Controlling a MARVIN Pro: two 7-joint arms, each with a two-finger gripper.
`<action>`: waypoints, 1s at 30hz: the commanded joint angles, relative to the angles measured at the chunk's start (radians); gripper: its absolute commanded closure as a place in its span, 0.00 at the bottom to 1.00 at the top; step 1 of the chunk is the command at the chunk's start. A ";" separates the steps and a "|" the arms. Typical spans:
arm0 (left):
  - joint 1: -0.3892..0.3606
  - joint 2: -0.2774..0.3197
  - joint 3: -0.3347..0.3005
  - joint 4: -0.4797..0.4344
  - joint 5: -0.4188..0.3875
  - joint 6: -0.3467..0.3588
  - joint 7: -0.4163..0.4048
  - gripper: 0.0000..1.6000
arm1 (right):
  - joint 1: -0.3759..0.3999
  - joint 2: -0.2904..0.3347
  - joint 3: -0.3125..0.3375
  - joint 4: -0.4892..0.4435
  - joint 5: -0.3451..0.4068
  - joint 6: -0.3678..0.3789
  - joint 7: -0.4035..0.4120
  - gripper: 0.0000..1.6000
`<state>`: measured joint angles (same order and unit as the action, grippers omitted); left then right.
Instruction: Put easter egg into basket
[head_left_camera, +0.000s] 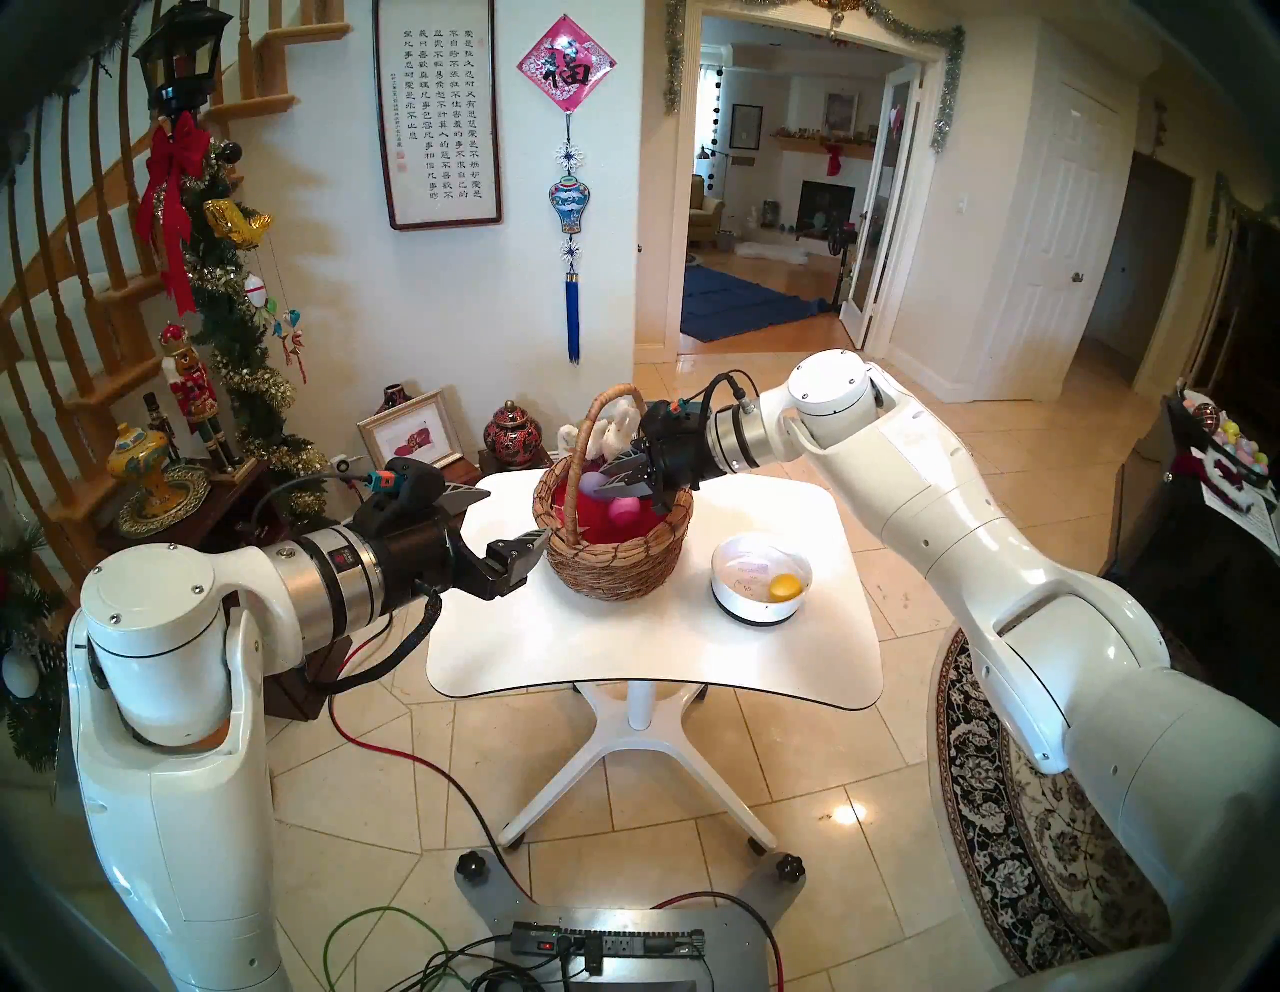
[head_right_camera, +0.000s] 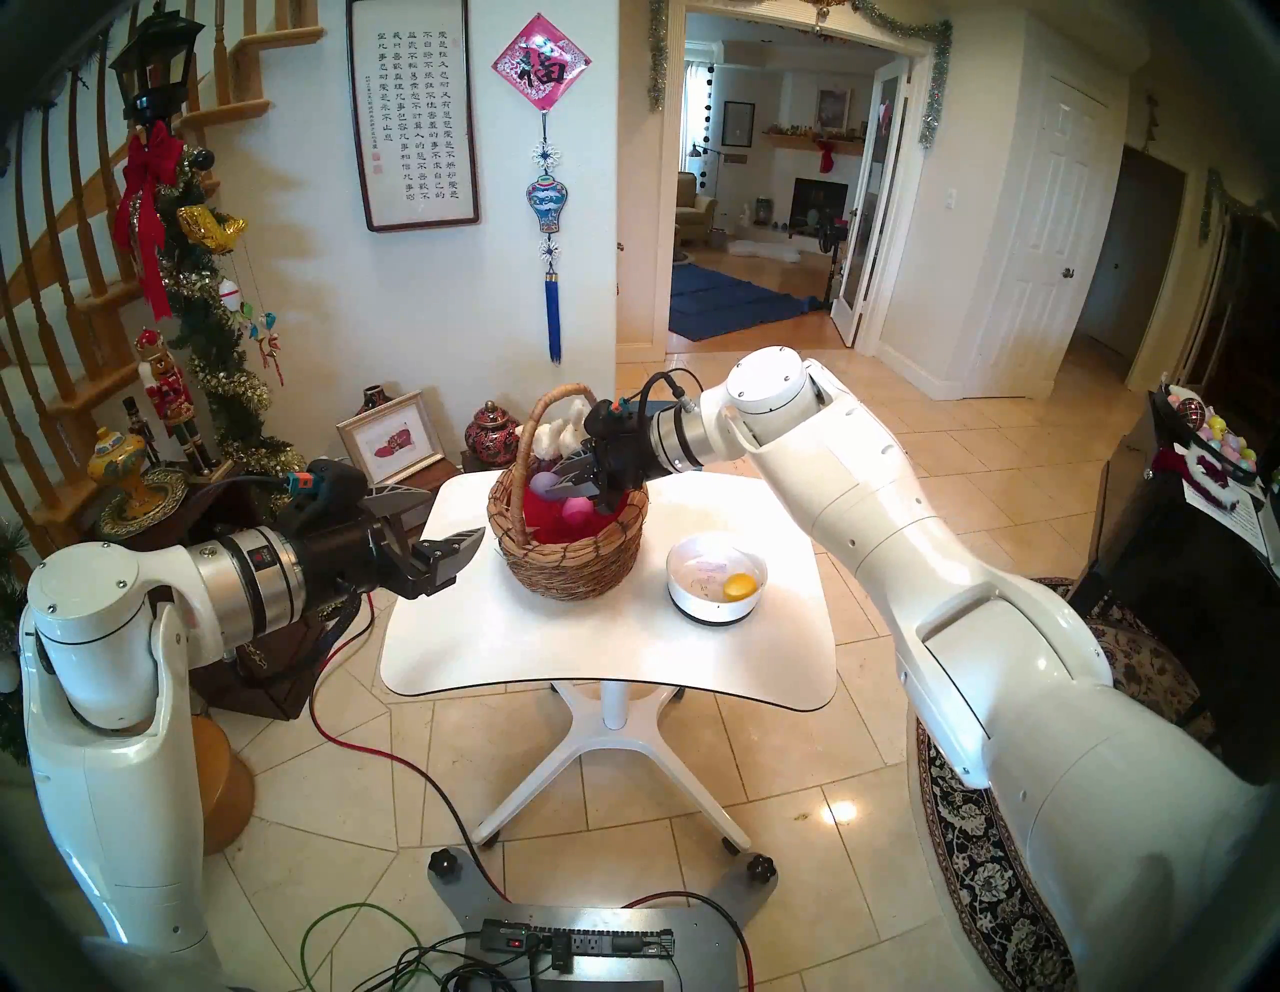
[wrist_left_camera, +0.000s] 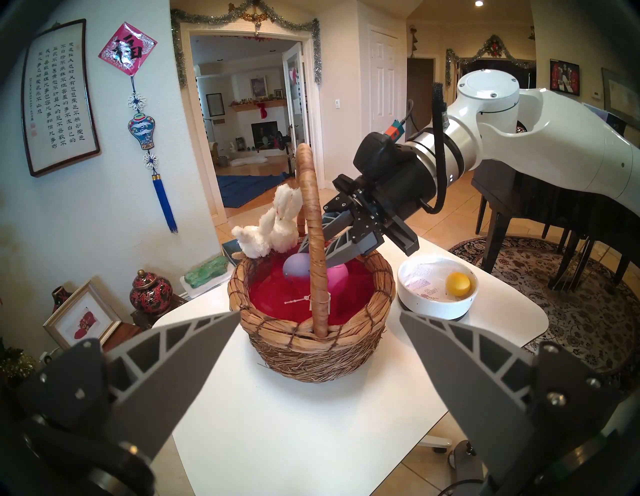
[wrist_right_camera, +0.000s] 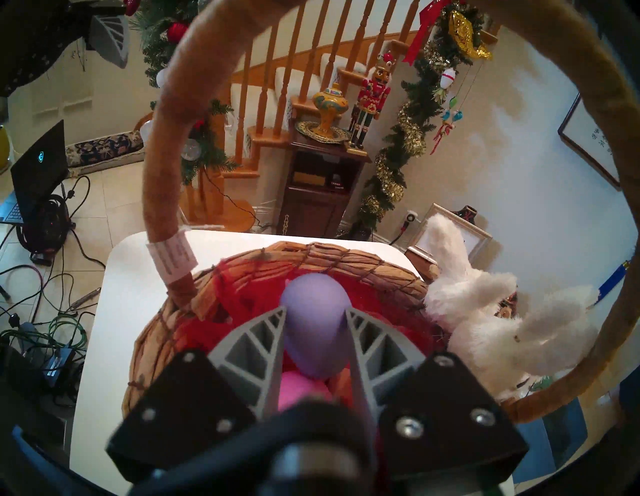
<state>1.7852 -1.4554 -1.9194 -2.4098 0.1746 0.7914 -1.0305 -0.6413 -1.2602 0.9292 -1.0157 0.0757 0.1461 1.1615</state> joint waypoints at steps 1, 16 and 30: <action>-0.002 0.001 0.002 -0.005 0.000 0.000 0.000 0.00 | 0.009 -0.004 0.001 -0.001 -0.002 0.003 -0.001 0.74; -0.002 0.001 0.002 -0.005 0.000 0.000 0.000 0.00 | 0.001 0.007 0.012 -0.022 0.000 0.015 -0.003 0.55; -0.002 0.001 0.002 -0.005 0.000 0.000 0.000 0.00 | -0.007 0.020 0.015 -0.045 0.007 0.026 -0.006 0.38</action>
<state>1.7852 -1.4554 -1.9193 -2.4098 0.1746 0.7914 -1.0304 -0.6512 -1.2455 0.9333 -1.0420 0.0775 0.1720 1.1598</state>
